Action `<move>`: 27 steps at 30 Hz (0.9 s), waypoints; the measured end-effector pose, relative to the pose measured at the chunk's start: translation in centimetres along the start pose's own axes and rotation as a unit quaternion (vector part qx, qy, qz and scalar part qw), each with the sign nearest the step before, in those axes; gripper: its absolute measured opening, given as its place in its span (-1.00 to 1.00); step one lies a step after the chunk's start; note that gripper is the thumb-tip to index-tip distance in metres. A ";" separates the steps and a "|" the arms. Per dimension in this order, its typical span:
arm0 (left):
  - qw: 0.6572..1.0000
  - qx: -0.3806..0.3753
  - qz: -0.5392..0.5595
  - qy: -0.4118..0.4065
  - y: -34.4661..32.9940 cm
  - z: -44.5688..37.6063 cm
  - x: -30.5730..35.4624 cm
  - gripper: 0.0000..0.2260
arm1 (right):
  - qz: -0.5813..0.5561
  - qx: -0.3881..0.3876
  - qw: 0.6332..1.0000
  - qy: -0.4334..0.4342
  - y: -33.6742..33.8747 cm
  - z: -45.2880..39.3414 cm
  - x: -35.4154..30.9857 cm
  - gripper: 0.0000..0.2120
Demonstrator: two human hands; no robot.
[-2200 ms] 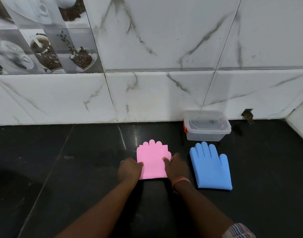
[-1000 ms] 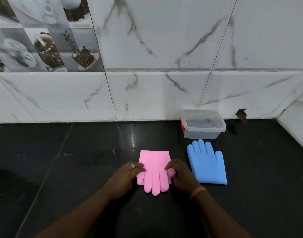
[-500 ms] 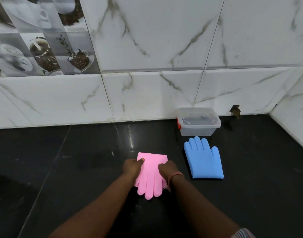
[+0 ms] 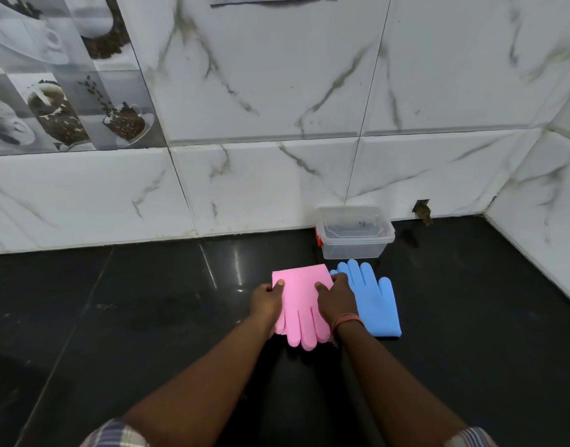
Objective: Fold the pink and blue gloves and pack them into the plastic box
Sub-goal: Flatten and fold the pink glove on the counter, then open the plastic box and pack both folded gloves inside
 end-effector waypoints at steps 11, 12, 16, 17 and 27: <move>0.993 0.023 -0.117 -0.002 -1.0 -0.6 0.1 -0.79 | 0.245 0.135 0.950 0.140 2.8 0.2 -4.0 -0.80; 0.992 0.039 -0.116 0.004 -0.7 -0.5 0.3 -0.82 | 0.189 0.120 0.964 0.142 3.4 -0.6 -4.4 -0.81; 0.992 0.091 -0.087 0.017 0.9 -0.5 0.5 -0.73 | -0.247 0.050 0.968 0.011 5.5 -4.9 -3.0 -0.79; 0.992 0.100 -0.071 0.016 1.3 -0.3 0.6 -0.73 | -0.341 0.038 0.938 -0.047 5.4 -5.5 -2.3 -0.76; 0.983 0.147 0.106 -0.036 3.9 3.5 0.4 -0.89 | -0.580 -0.099 0.790 -0.171 2.7 -9.0 -3.7 -0.61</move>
Point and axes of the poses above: each hand's wrist, its own z-axis away from the middle knuckle, its own y-axis out of the back of the hand, x = y × z, the point moved 9 cm from there along -z, towards the middle knuckle, and after that the axes turned 9 degrees about -x, right-handed, at the moved point
